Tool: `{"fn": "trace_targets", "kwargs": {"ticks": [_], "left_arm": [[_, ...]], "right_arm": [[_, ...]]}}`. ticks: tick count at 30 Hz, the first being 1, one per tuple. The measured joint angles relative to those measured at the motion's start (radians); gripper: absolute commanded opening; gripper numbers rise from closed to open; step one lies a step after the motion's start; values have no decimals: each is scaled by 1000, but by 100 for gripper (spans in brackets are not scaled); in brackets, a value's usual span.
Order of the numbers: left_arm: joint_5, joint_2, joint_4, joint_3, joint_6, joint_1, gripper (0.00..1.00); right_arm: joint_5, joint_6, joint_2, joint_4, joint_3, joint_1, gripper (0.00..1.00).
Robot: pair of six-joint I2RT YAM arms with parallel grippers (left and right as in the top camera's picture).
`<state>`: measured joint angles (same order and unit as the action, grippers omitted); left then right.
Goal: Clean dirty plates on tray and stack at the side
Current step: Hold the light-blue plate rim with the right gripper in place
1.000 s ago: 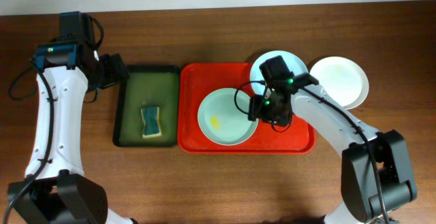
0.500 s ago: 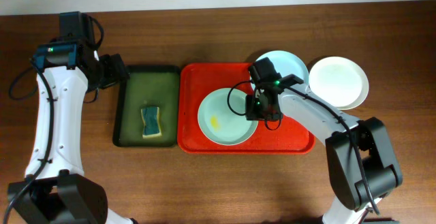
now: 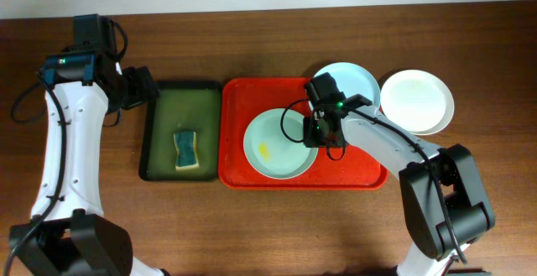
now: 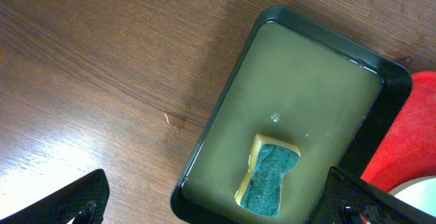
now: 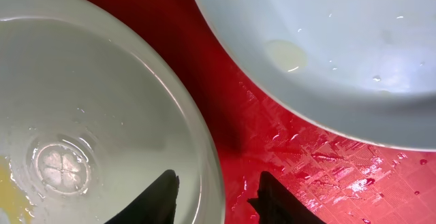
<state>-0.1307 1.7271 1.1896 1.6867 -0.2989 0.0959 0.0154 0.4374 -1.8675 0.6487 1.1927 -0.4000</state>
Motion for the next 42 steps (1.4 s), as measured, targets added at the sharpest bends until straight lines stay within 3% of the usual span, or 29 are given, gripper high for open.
{"fn": "trace_targets", "kwargs": {"ticks": [8,11,15,19,21,26,34,40,42], "left_arm": [[0,0,0,0,0,0,99],[0,0,0,0,0,0,99],[0,0,0,0,0,0,99],[0,0,0,0,0,0,99],[0,0,0,0,0,0,99],[0,0,0,0,0,0,99],[0,0,0,0,0,0,100],[0,0,0,0,0,0,99],[0,0,0,0,0,0,100]], "right_arm": [[13,-1,-49,-11,0,-10,40],[24,1,-51,-11,1,-10,26],[35,-3,-53,-7,2,-10,15],[40,-1,-56,1,10,-8,15],[43,0,-56,4,10,-8,20],[53,0,-62,23,19,-8,24],[57,-1,-68,57,34,-8,25],[58,0,-68,62,34,-8,15],[61,0,-68,62,34,-8,7]]}}
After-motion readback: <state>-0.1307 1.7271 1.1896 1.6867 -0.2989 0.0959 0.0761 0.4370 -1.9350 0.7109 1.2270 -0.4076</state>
